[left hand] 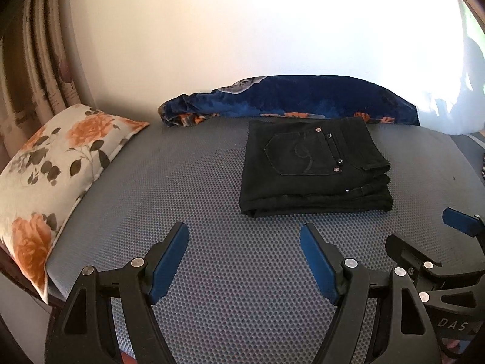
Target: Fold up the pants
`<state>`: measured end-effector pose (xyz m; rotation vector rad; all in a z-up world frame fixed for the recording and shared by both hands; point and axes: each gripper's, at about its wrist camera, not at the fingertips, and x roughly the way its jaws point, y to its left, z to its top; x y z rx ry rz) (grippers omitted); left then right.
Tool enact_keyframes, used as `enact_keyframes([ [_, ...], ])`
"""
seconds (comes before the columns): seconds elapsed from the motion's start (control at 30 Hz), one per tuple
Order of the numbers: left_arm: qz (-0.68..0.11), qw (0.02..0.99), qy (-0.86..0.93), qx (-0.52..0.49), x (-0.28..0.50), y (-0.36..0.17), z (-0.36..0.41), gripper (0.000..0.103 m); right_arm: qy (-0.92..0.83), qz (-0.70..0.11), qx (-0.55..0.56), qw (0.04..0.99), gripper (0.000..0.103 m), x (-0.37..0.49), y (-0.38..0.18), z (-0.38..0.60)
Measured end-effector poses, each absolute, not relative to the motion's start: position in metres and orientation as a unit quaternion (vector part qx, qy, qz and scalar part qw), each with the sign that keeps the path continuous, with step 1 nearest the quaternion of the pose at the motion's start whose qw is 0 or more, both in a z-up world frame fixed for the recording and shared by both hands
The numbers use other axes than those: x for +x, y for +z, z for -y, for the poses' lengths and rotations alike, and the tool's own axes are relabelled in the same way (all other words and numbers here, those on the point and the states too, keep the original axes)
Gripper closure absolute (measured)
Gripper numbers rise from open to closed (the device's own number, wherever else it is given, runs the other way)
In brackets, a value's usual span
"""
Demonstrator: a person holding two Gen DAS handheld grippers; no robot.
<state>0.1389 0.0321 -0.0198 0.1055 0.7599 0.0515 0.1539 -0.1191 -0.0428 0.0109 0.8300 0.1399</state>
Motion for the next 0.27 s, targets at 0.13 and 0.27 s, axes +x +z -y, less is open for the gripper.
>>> enact_keyframes([
  [0.13,-0.373,0.926,0.020,0.050,0.1383,-0.0196,-0.0319,0.026,0.067,-0.406,0.009,0.911,0.001,0.1534,-0.0434,0.1198],
  [0.27,-0.377,0.925,0.016,0.047,0.1393,-0.0201,-0.0333,0.026,0.066,-0.409,0.015,0.910,0.001,0.1543,-0.0438,0.1221],
])
